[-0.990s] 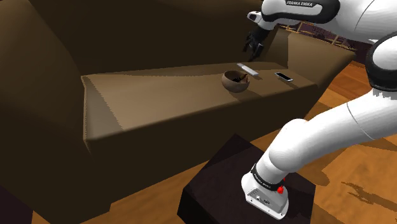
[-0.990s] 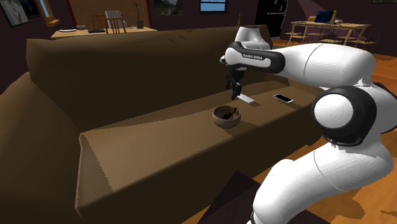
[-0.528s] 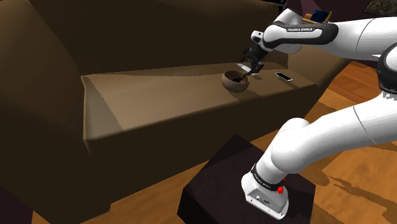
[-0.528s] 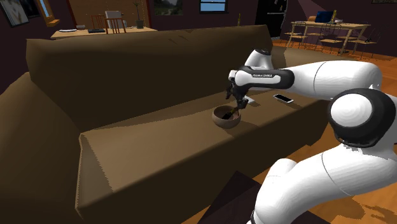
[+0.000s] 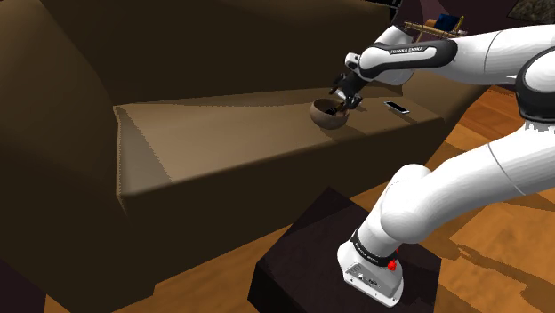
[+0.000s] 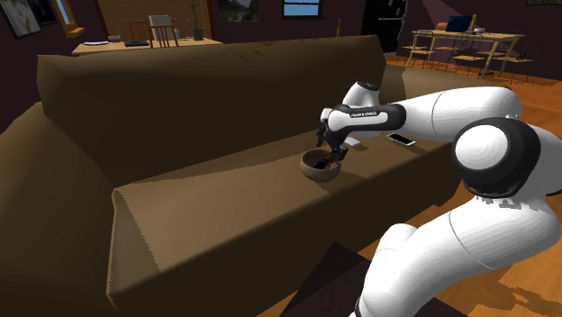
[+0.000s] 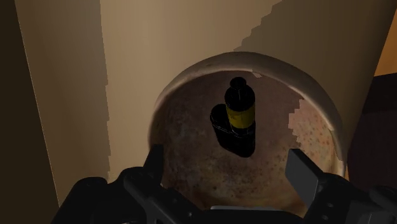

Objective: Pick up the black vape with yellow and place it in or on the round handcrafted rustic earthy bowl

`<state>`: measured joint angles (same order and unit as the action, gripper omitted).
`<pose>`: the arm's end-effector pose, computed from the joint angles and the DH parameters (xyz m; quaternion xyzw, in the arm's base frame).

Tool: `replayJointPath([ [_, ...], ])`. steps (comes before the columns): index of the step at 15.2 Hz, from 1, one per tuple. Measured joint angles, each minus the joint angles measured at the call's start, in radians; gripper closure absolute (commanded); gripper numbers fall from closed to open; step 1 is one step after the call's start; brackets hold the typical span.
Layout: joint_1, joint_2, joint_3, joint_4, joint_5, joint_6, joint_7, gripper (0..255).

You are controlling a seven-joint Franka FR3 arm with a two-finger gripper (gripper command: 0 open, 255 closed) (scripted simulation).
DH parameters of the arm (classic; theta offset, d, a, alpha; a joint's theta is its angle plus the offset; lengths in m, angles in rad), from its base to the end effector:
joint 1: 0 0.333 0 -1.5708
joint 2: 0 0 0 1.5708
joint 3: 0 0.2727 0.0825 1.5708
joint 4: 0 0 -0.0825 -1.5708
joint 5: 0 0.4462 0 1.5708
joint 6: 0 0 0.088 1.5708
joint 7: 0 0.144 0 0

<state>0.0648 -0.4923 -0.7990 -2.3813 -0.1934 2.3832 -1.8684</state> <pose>0.4160 -0.3645 0.3874 0.7935 0.5723 0.1425 0.1498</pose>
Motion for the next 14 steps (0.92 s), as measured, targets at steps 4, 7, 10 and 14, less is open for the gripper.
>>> replayJointPath([
  [4,0.003,0.005,-0.005,-0.001,0.002,0.006,-0.003,0],
  [7,0.003,0.005,-0.005,-0.001,0.002,0.006,-0.003,255],
  [10,0.003,0.005,-0.005,-0.001,0.002,0.006,-0.003,255],
  [14,0.003,0.005,-0.005,-0.001,0.002,0.006,-0.003,255],
])
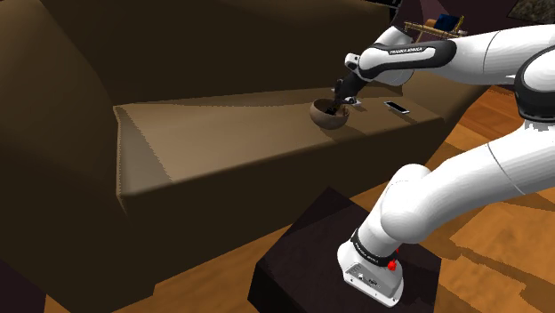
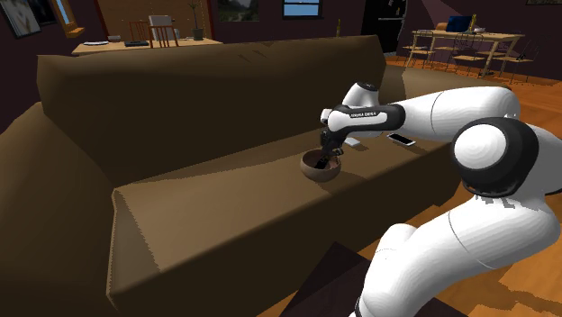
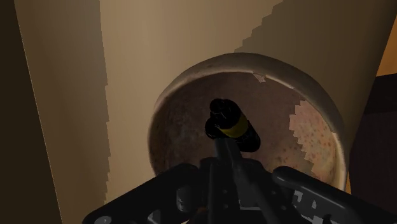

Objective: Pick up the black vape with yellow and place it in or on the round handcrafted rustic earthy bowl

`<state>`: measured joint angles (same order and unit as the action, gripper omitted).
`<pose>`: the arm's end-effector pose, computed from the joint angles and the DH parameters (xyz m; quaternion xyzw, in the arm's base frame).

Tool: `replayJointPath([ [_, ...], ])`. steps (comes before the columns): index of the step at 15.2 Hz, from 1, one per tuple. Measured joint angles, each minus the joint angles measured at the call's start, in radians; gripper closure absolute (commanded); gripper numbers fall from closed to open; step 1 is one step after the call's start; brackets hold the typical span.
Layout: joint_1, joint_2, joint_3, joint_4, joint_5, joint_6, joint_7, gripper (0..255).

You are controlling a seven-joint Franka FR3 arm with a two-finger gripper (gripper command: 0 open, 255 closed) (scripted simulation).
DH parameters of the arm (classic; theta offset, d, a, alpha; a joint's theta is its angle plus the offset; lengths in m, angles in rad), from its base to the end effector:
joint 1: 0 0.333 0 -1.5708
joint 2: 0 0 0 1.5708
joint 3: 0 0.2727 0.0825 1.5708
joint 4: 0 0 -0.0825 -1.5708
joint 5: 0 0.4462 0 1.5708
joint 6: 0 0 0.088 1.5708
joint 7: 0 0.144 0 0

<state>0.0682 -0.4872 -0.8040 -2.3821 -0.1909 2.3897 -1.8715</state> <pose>0.4164 -0.3652 0.3849 0.7935 0.5723 0.1425 0.1500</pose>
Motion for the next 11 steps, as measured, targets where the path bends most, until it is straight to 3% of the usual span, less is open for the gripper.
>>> replayJointPath([
  [1,0.0,0.0,0.0,0.0,0.0,0.0,0.0,255],
  [2,0.0,0.0,0.0,0.0,0.0,0.0,0.0,0],
  [3,0.0,0.0,0.0,0.0,0.0,0.0,0.0,0],
  [4,-0.06,0.037,0.094,-0.004,-0.043,-0.011,0.051,0],
  [5,-0.153,0.093,0.263,-0.003,-0.17,-0.052,0.181,0],
  [6,-0.153,0.096,0.287,-0.004,-0.282,-0.057,0.247,0],
  [7,-0.14,0.091,0.262,-0.003,-0.29,-0.057,0.226,0],
  [9,-0.076,0.104,0.171,0.084,-0.135,-0.155,0.078,0],
  [11,-0.004,0.174,0.052,0.24,0.026,-0.321,-0.128,0],
])
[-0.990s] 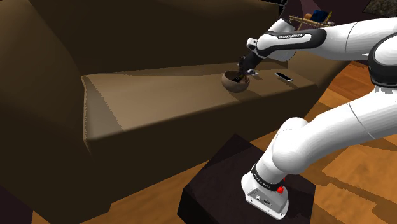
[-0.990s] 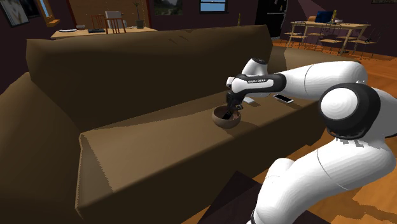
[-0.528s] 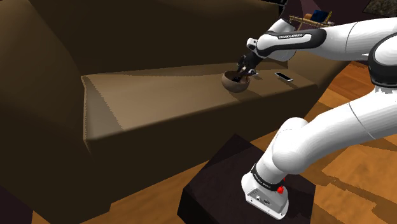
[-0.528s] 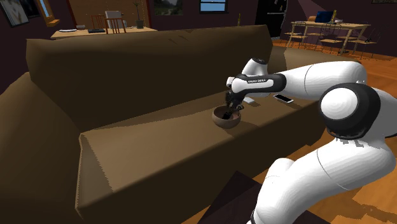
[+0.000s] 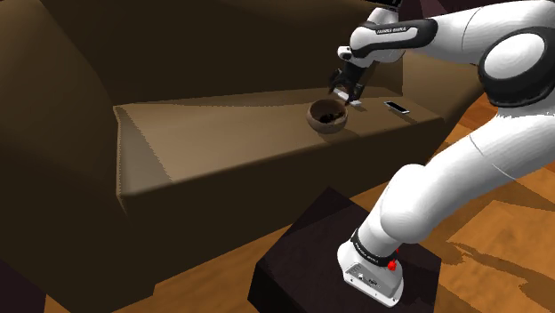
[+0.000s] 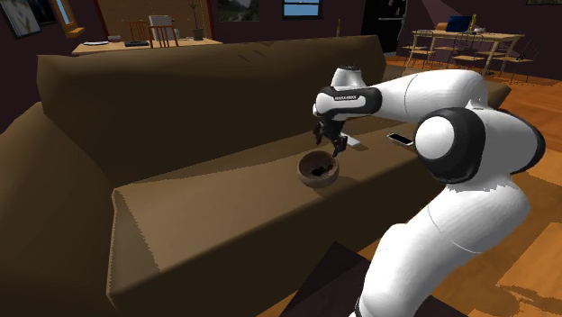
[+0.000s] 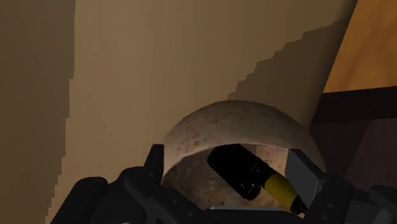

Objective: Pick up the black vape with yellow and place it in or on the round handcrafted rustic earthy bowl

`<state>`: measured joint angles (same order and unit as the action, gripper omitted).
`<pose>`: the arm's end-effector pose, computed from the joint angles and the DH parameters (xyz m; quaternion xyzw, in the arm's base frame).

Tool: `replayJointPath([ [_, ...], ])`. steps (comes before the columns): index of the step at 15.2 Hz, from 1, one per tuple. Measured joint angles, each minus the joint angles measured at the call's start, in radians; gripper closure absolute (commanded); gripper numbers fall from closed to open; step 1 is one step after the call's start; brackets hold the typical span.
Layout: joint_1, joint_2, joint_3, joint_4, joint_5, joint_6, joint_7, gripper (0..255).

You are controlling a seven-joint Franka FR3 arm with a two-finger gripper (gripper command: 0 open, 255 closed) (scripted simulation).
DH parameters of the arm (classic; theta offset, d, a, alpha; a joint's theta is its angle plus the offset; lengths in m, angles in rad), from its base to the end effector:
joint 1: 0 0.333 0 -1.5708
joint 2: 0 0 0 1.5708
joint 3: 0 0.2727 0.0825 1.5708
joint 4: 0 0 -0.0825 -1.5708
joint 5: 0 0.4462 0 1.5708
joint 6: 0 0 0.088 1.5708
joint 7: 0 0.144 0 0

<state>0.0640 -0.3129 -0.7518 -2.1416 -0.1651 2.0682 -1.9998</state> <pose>0.4343 -0.3795 0.4148 0.7661 0.6367 0.0487 0.0726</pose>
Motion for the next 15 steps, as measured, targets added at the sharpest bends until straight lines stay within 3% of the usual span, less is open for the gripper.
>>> replayJointPath([
  [2,0.058,0.126,-0.124,0.178,0.163,-0.178,-0.205,0],
  [4,0.07,0.175,-0.161,0.224,0.226,-0.229,-0.284,0],
  [15,0.076,0.203,-0.173,0.17,0.26,-0.17,-0.321,0],
])
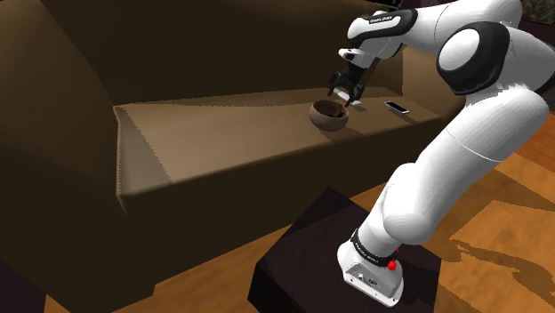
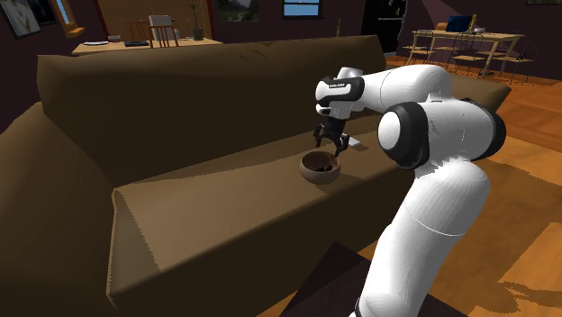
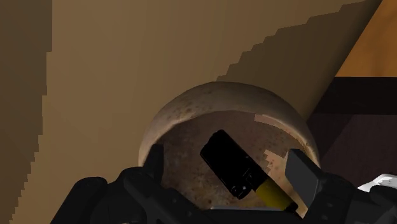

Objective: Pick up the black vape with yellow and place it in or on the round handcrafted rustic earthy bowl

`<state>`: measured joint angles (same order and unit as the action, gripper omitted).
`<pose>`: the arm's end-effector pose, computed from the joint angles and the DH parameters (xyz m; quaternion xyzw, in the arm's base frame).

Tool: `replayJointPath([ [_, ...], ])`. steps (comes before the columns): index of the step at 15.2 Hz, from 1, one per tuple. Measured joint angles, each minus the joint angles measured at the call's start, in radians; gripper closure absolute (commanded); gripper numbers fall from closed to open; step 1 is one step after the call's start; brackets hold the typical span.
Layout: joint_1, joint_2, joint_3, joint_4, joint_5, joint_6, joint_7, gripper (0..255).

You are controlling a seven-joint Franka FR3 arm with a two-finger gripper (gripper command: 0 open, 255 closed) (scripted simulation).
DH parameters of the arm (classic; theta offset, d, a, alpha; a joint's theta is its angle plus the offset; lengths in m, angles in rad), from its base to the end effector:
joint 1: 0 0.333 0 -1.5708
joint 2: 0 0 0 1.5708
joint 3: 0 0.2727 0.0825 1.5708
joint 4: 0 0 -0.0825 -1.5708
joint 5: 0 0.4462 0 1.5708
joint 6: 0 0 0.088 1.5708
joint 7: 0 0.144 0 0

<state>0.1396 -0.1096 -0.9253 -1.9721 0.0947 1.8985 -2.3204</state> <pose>0.4285 -0.4199 0.3981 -0.7264 -0.6815 -0.0883 0.0061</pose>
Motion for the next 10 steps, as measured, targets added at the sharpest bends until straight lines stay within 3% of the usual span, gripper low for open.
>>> replayJointPath([
  [1,0.0,0.0,0.0,0.0,0.0,0.0,0.0,0],
  [2,0.0,0.0,0.0,0.0,0.0,0.0,0.0,255],
  [10,0.0,0.0,0.0,0.0,0.0,0.0,0.0,255],
])
